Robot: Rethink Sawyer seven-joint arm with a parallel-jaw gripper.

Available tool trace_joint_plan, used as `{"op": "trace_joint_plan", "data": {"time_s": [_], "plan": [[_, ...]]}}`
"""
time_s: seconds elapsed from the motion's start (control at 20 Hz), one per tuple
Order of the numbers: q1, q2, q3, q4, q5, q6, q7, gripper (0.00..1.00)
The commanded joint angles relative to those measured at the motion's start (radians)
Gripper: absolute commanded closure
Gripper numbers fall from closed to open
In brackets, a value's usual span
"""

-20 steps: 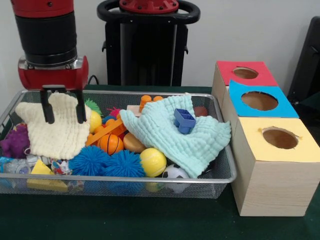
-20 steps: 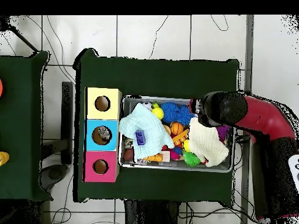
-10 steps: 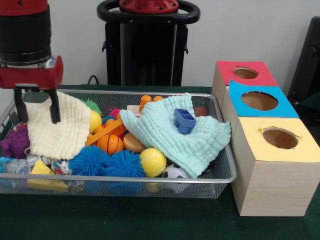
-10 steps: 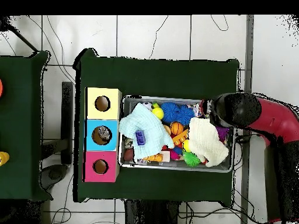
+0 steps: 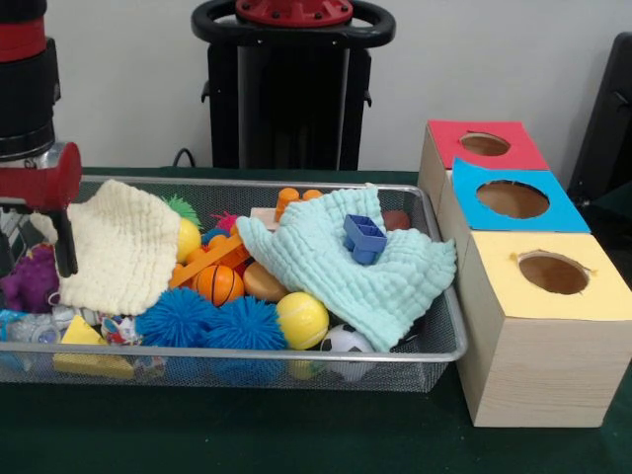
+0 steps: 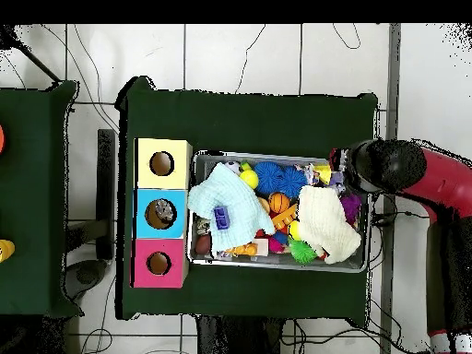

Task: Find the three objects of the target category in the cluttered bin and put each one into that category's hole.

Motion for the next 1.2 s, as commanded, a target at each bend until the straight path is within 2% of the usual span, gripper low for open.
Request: {"op": "trace_joint_plan", "data": {"time_s": [0.05,0.6,1.2], "plan": [[0.01,0.105,0.033,-0.065,-0.066,0.058,-0.17,0.0],[0.024,0.081,0.006,0.018,-0.115,-0.012,-0.119,0.0],[0.027,0.071,0.012,-0.016,-0.153,0.0,-0.135,0.0]]}}
